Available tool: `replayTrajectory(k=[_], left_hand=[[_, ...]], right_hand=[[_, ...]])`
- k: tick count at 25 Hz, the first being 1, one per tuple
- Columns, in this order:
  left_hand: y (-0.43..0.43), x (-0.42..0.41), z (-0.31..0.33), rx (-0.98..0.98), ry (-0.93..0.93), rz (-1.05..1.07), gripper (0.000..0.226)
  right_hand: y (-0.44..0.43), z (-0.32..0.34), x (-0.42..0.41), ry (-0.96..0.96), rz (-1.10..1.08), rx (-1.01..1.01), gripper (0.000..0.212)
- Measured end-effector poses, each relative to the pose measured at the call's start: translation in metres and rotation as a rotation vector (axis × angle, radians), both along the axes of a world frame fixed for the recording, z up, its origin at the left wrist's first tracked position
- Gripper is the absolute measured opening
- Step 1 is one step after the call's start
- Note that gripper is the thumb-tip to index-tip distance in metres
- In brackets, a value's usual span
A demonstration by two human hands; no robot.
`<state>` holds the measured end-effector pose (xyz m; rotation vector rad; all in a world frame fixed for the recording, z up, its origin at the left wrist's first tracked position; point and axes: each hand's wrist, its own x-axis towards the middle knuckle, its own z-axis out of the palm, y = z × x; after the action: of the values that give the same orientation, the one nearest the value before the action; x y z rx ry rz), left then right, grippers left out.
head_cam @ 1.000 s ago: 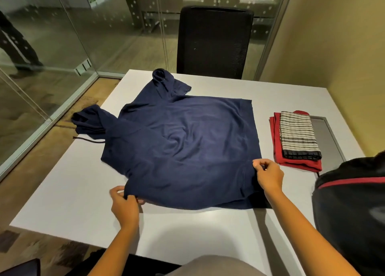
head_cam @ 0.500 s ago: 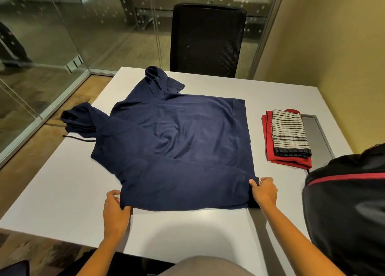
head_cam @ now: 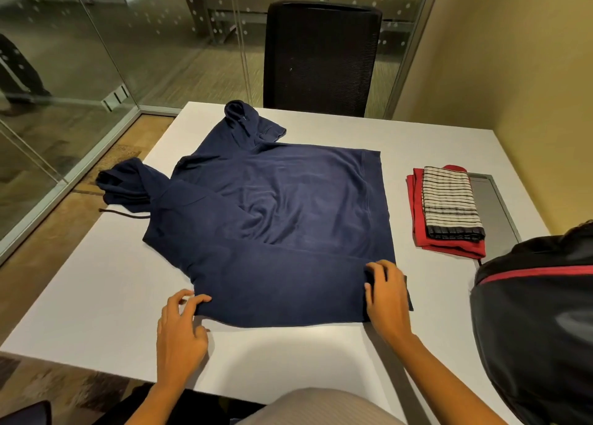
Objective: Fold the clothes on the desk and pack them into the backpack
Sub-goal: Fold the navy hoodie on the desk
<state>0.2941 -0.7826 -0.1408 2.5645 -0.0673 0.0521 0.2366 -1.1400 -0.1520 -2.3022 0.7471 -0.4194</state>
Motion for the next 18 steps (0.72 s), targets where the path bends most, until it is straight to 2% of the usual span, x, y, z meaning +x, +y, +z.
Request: replayTrajectory(k=[2, 4, 6, 8, 11, 18], left_hand=[[-0.011, 0.015, 0.01, -0.044, -0.083, -0.036, 0.052], [-0.025, 0.041, 0.013, -0.004, -0.09, -0.134, 0.043], [-0.037, 0.063, -0.001, 0.133, 0.045, -0.252, 0.043], [-0.038, 0.069, -0.021, 0.314, 0.202, -0.335, 0.057], [-0.027, 0.054, -0.044, 0.461, 0.151, -0.41, 0.072], [-0.014, -0.002, -0.044, 0.409, 0.179, -0.418, 0.065]], right_hand=[[0.005, -0.014, 0.007, 0.166, 0.295, -0.275, 0.046], [0.006, -0.028, 0.01, 0.42, 0.466, -0.413, 0.06], [0.002, -0.039, 0.004, 0.53, 0.532, -0.512, 0.058], [-0.003, -0.043, -0.008, 0.63, 0.553, -0.57, 0.056], [-0.015, -0.049, -0.024, 0.633, 0.55, -0.66, 0.056], [-0.017, -0.043, -0.047, 0.6, 0.591, -0.691, 0.056]])
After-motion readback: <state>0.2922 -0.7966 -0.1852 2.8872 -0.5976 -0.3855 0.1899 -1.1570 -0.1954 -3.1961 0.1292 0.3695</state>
